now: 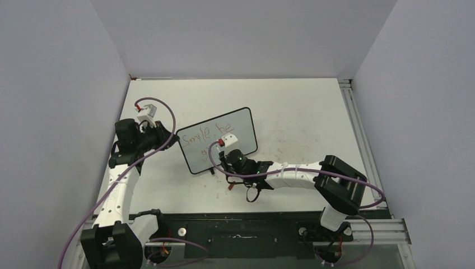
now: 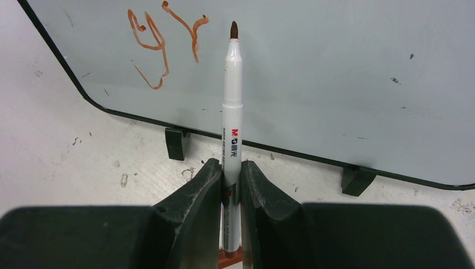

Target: Write a sentence on the whiteboard

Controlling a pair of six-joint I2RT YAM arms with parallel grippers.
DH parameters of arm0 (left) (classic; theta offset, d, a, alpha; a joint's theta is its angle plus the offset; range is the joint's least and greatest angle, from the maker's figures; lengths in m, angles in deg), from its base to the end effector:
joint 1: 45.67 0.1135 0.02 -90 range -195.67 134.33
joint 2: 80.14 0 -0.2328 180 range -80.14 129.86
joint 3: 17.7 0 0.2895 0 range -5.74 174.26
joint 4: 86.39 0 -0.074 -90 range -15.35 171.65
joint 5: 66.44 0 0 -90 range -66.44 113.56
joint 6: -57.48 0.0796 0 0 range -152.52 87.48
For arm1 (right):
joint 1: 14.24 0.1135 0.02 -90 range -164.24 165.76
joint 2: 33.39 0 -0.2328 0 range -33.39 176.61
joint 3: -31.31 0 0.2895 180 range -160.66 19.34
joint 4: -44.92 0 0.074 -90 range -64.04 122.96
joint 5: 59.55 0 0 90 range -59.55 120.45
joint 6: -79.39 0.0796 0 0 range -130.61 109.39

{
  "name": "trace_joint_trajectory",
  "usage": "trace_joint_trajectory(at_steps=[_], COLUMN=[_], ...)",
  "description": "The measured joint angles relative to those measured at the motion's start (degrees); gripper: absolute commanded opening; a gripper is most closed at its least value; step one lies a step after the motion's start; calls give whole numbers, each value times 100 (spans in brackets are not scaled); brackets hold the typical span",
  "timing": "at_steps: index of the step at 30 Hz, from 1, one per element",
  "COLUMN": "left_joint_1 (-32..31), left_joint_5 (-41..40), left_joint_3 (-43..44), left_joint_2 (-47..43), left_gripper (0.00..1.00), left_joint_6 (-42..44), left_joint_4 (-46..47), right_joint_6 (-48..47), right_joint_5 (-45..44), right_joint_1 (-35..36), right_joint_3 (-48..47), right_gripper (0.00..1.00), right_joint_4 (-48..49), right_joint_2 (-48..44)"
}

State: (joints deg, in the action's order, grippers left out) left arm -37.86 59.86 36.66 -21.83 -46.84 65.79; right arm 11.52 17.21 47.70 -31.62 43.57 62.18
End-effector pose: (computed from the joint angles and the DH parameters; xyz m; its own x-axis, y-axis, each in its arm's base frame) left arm 0.3076 -0.0054 0.2189 -0.6017 -0.2837 -0.7467 0.2480 0.8222 -0.5123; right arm 0.2099 0.3550 0.1044 -0.5335 -0.2214 -0.8163 -0.6139 0.7652 0.1937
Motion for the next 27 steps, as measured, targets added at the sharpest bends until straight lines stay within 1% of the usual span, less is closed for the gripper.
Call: trace_joint_trajectory(at_steps=[7, 27], left_joint_1=[0, 0], left_joint_5=[0, 0], left_joint_3=[0, 0], left_joint_2=[0, 0], left_gripper=[9, 9], left_joint_6=[0, 0], left_joint_4=[0, 0], right_joint_6=[0, -11], right_joint_5=[22, 138], right_joint_1=[-52, -114], right_joint_3=[-2, -142], right_gripper=[5, 5], right_joint_4=[-20, -17], right_joint_2=[216, 275])
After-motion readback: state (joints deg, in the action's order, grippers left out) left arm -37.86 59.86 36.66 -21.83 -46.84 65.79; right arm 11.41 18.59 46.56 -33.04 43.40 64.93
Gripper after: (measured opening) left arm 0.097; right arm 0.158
